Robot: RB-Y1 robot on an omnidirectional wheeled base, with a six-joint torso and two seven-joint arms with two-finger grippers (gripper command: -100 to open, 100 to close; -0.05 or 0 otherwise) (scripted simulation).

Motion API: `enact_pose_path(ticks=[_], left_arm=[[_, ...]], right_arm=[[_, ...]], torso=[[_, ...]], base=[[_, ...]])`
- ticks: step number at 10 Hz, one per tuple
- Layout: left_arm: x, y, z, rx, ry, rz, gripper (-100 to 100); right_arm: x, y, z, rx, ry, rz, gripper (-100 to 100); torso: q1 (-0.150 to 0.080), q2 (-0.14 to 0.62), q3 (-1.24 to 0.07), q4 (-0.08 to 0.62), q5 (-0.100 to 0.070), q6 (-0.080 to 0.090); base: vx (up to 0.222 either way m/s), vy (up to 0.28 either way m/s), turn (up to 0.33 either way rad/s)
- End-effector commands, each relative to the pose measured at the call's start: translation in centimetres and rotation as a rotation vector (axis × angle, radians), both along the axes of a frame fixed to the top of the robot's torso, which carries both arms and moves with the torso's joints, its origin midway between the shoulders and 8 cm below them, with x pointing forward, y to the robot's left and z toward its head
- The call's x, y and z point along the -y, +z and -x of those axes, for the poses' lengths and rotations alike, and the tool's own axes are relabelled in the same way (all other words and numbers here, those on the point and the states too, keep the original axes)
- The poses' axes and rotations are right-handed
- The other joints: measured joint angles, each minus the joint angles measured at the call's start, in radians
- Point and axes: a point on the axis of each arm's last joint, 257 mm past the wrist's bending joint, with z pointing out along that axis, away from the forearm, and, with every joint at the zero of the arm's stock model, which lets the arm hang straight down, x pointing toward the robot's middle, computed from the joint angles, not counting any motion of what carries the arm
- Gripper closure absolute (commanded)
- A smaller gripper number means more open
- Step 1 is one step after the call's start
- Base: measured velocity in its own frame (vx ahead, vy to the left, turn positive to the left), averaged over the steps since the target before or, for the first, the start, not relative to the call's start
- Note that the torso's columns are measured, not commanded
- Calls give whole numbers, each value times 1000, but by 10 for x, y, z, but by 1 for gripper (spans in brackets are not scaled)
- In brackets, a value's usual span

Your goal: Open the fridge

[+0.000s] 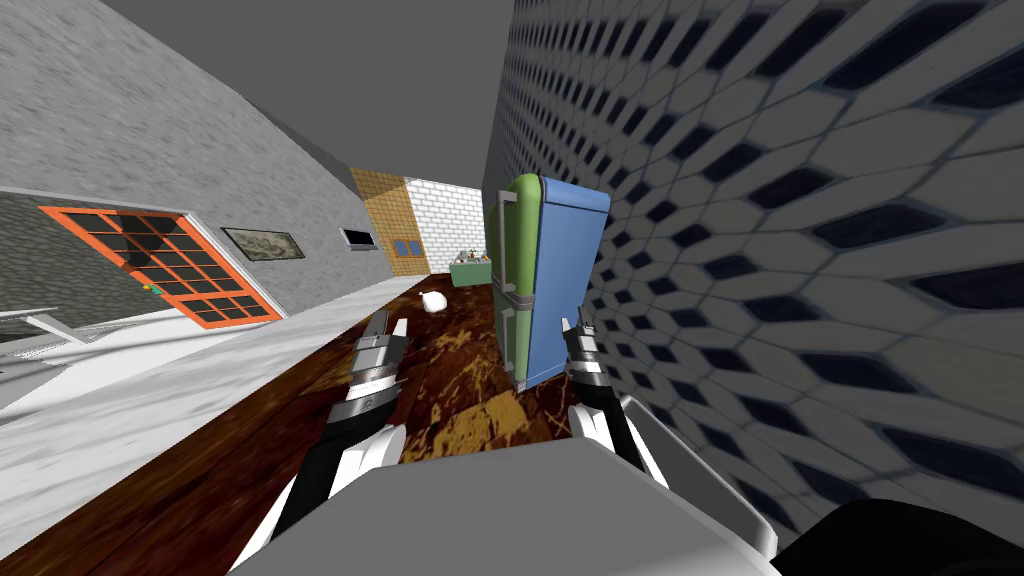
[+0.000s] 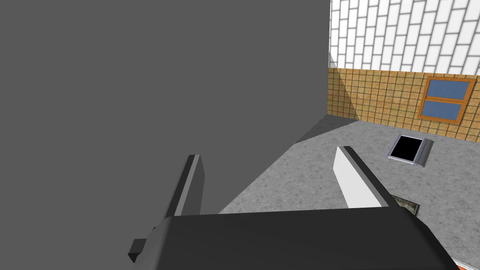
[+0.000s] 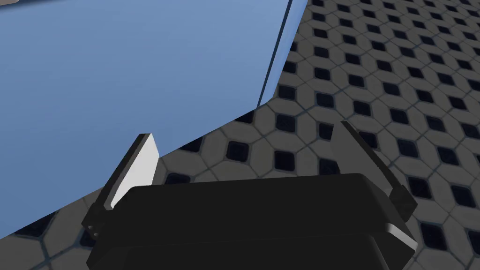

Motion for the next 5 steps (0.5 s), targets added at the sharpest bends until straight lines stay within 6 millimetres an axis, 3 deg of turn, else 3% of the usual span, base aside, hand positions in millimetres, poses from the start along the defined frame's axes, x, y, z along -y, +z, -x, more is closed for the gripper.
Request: enact_pose_path(ticks=[1, 5], left_arm=[[0, 0, 0, 0, 0, 0, 0], [0, 0, 0, 0, 0, 0, 0]], right_arm=[[0, 0, 0, 0, 0, 0, 0], [0, 0, 0, 0, 0, 0, 0]], torso=[[0, 40, -82, 41, 0, 0], [0, 322, -644, 322, 0, 0]], base=[[0, 0, 0], [0, 0, 0]])
